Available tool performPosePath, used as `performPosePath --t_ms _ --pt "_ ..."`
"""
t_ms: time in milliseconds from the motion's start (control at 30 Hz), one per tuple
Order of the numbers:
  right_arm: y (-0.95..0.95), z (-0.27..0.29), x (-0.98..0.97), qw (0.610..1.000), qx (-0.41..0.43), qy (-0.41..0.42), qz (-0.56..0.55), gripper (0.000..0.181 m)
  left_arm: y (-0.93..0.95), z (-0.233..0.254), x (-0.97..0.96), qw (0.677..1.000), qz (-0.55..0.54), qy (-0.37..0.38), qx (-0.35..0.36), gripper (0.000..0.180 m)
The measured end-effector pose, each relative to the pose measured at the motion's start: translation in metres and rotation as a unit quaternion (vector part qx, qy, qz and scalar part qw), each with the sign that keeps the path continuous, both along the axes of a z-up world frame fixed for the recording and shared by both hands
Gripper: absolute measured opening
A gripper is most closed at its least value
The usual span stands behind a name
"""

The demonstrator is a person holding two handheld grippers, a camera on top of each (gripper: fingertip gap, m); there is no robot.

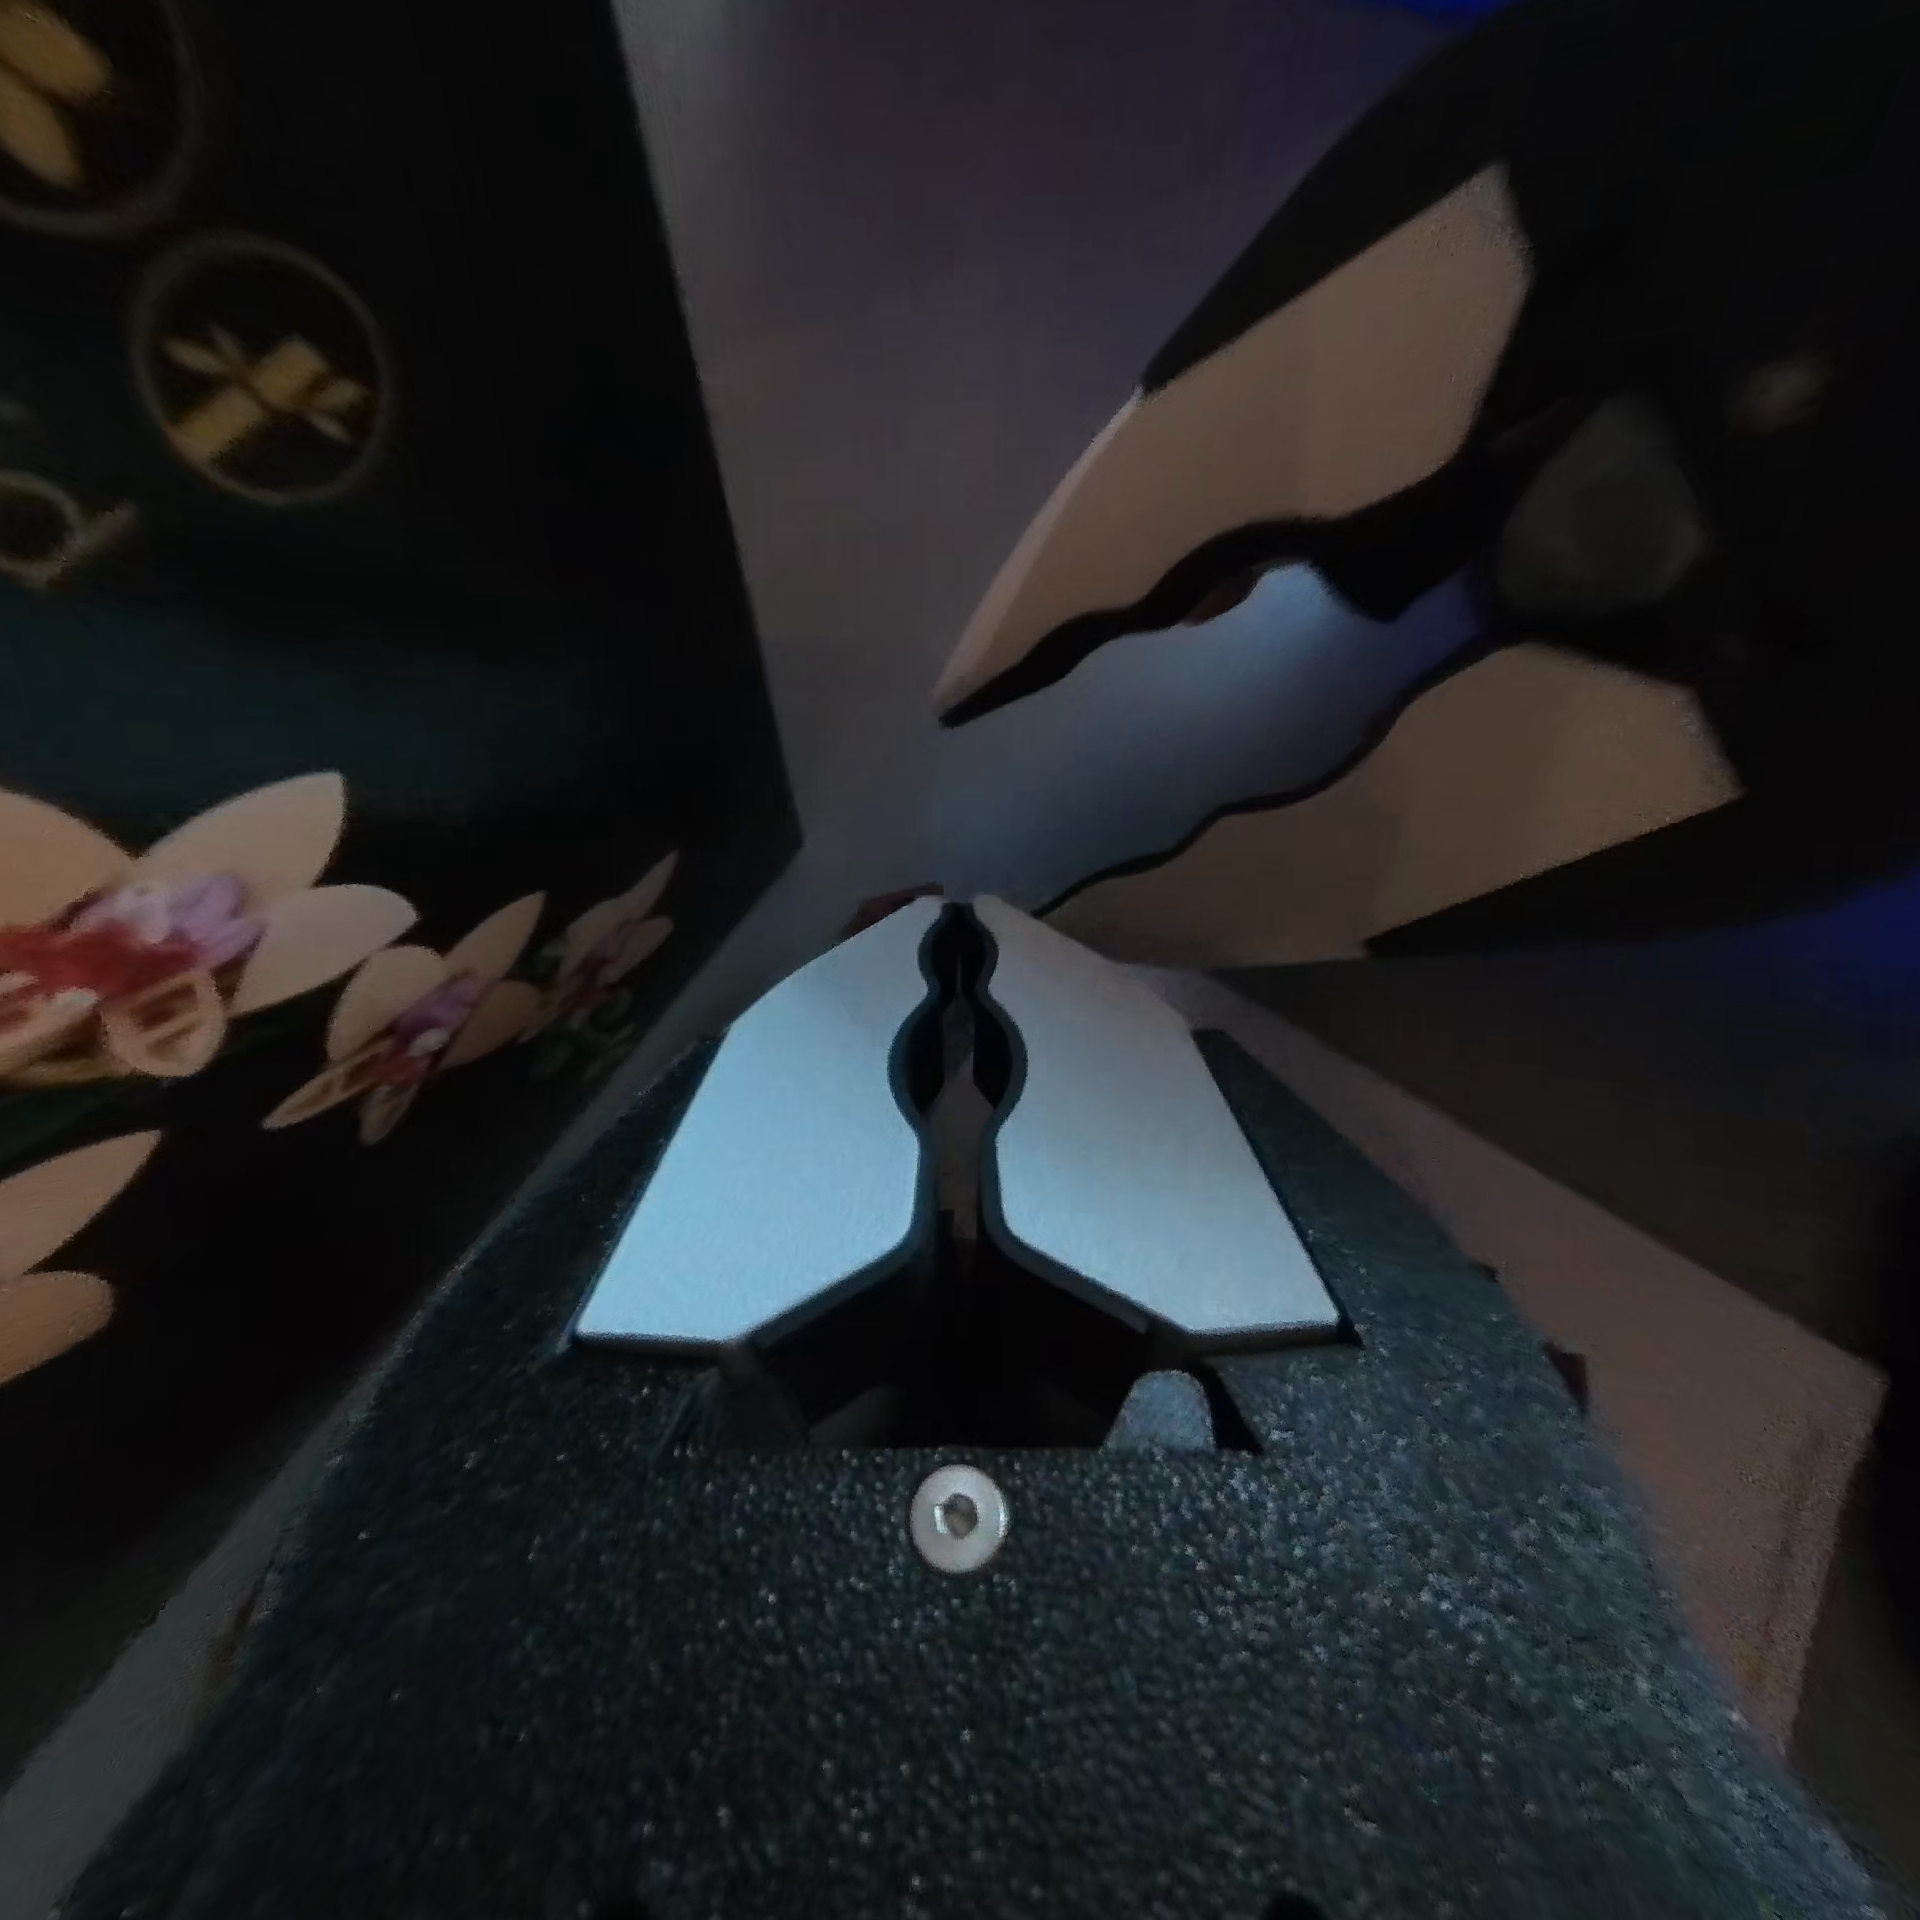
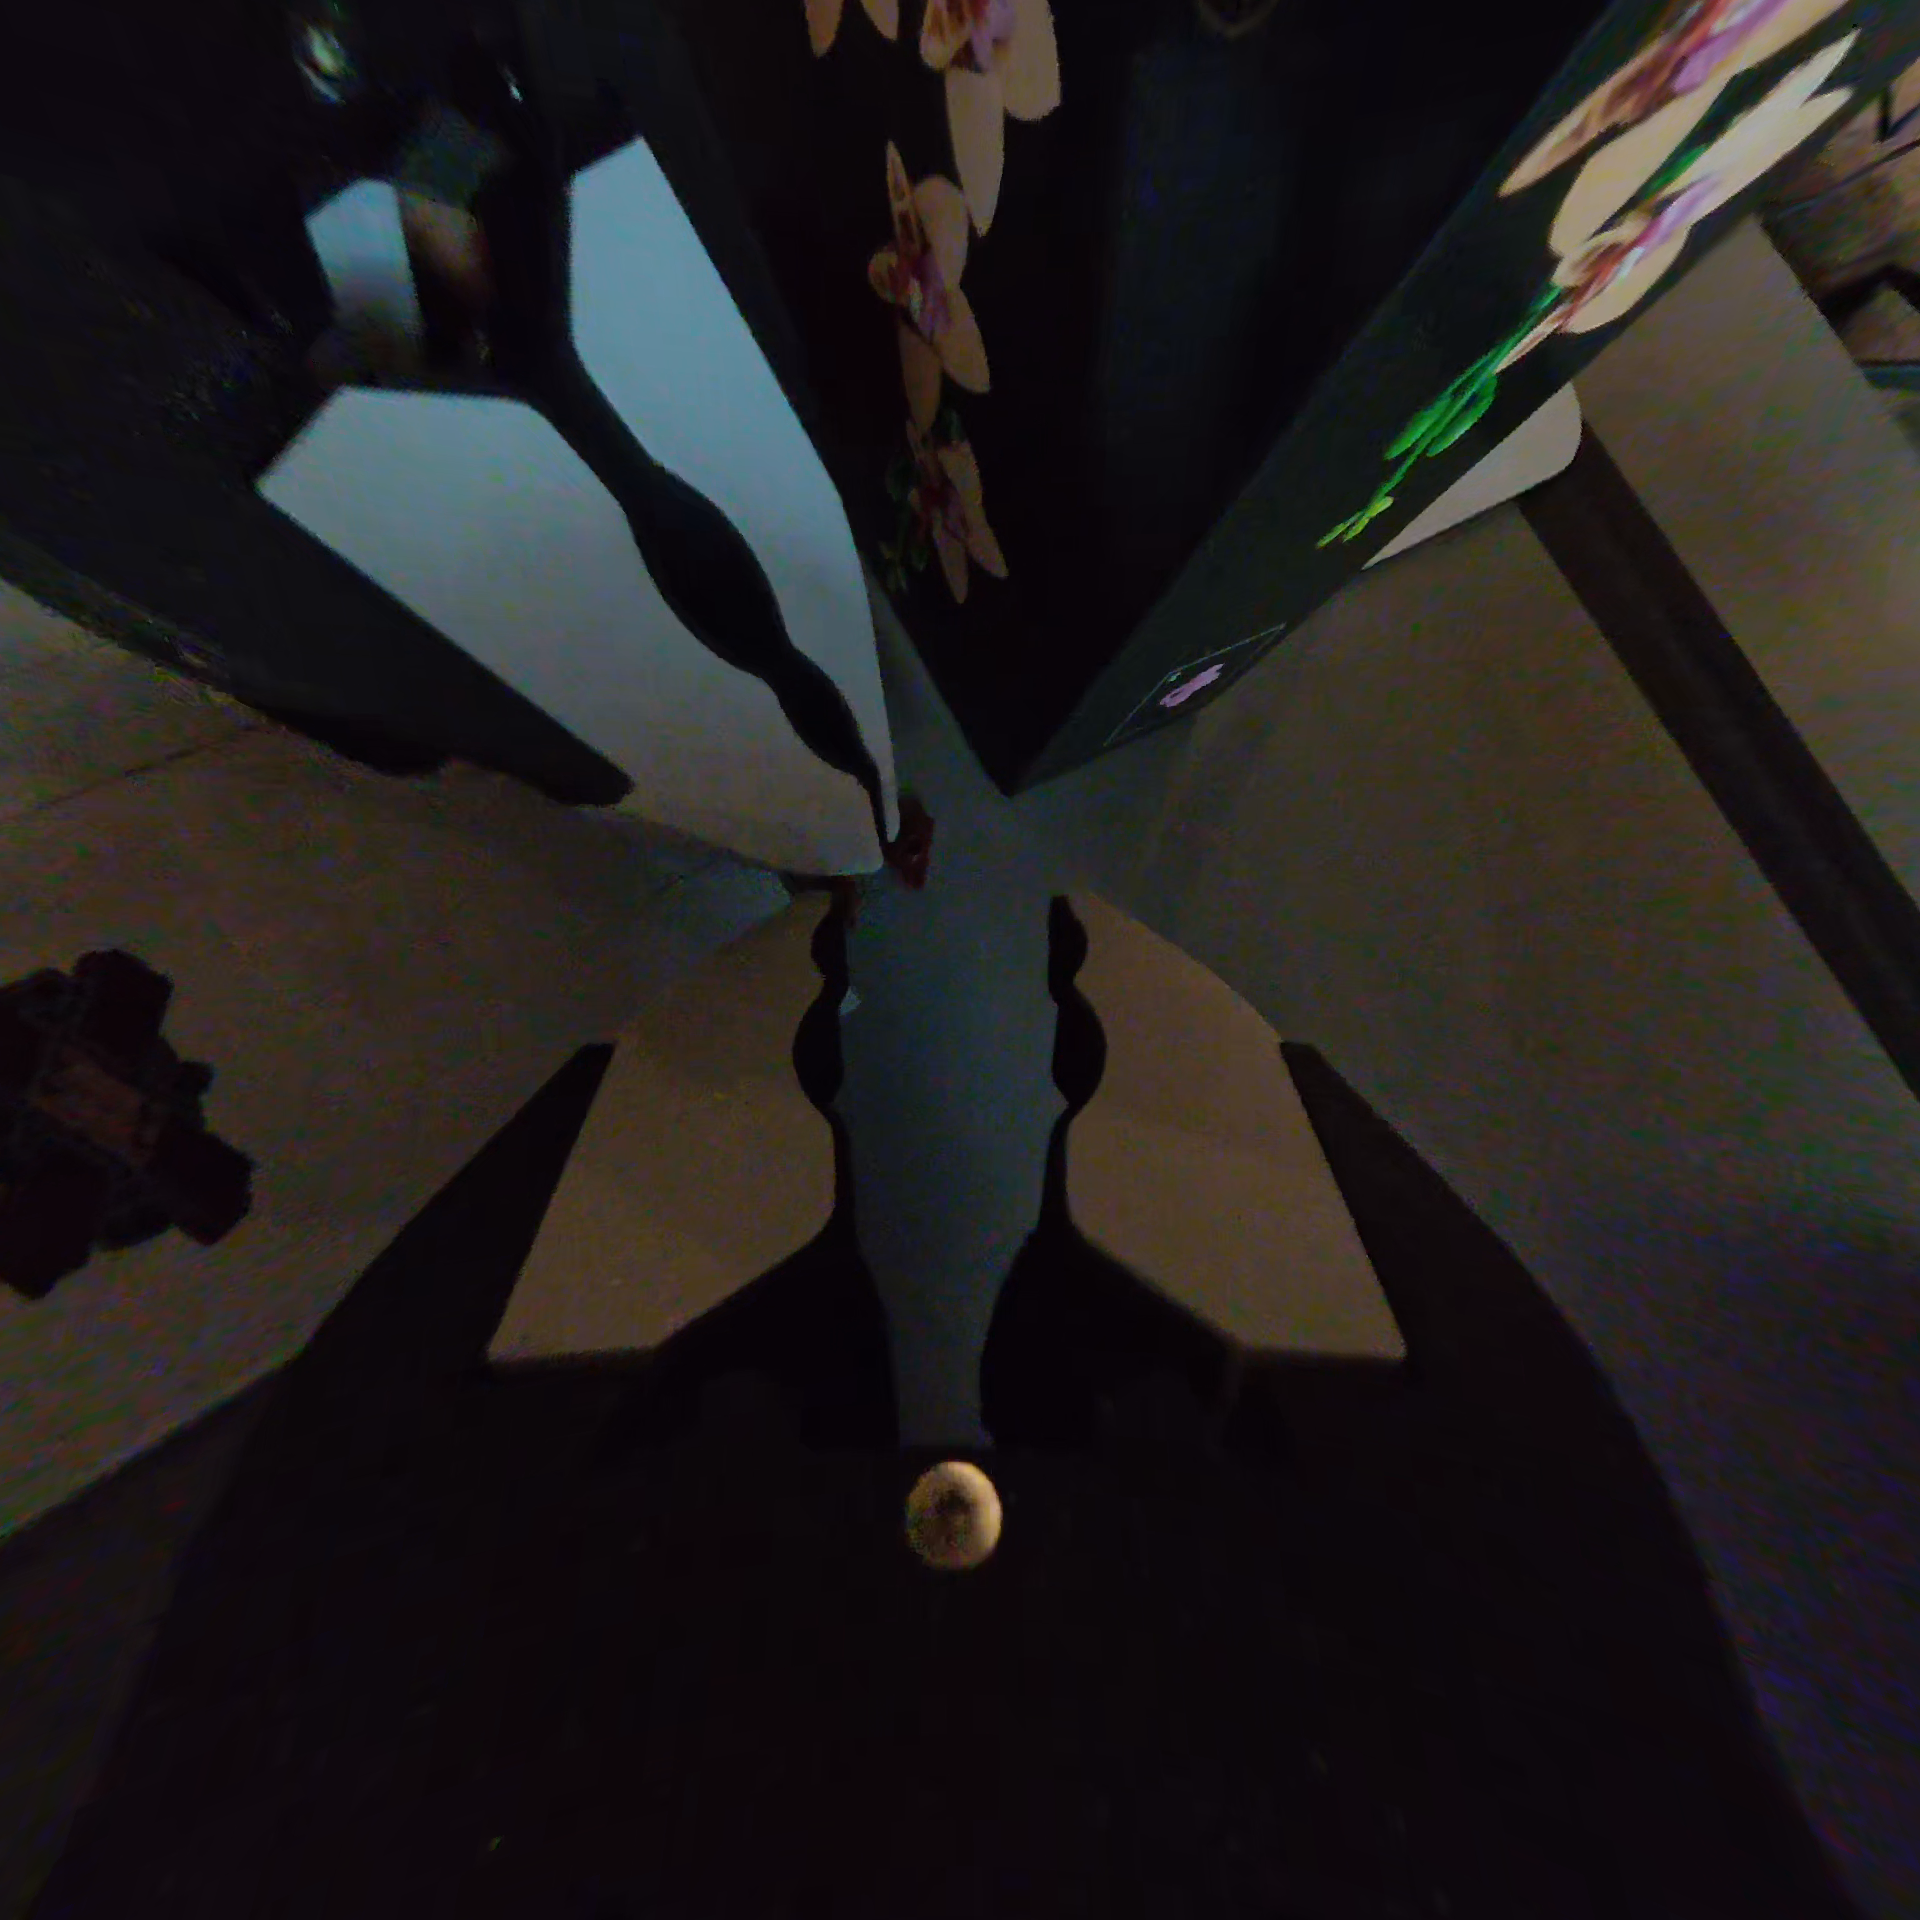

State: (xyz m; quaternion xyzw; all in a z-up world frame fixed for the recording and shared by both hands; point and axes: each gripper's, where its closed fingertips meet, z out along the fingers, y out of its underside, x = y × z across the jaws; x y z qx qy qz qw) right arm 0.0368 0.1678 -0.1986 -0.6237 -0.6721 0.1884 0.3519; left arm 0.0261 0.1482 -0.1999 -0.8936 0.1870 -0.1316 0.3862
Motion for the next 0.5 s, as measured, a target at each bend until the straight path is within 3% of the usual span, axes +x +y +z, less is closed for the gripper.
performPosePath --t_ms 33,367,500 --pt "0.001 0.001 0.000 1.000 0.001 0.003 -0.002 0.036 0.000 -0.001 0.000 1.000 -0.001 0.000 -0.002 0.000" --pt "0.001 0.019 0.009 0.998 -0.039 0.025 -0.040 0.031 -0.017 0.017 -0.011 1.000 -0.007 0.007 0.022 0.000" --pt "-0.011 0.047 0.012 0.993 -0.065 0.074 -0.061 0.033 -0.037 0.037 -0.019 0.999 -0.013 0.005 0.045 0.033"
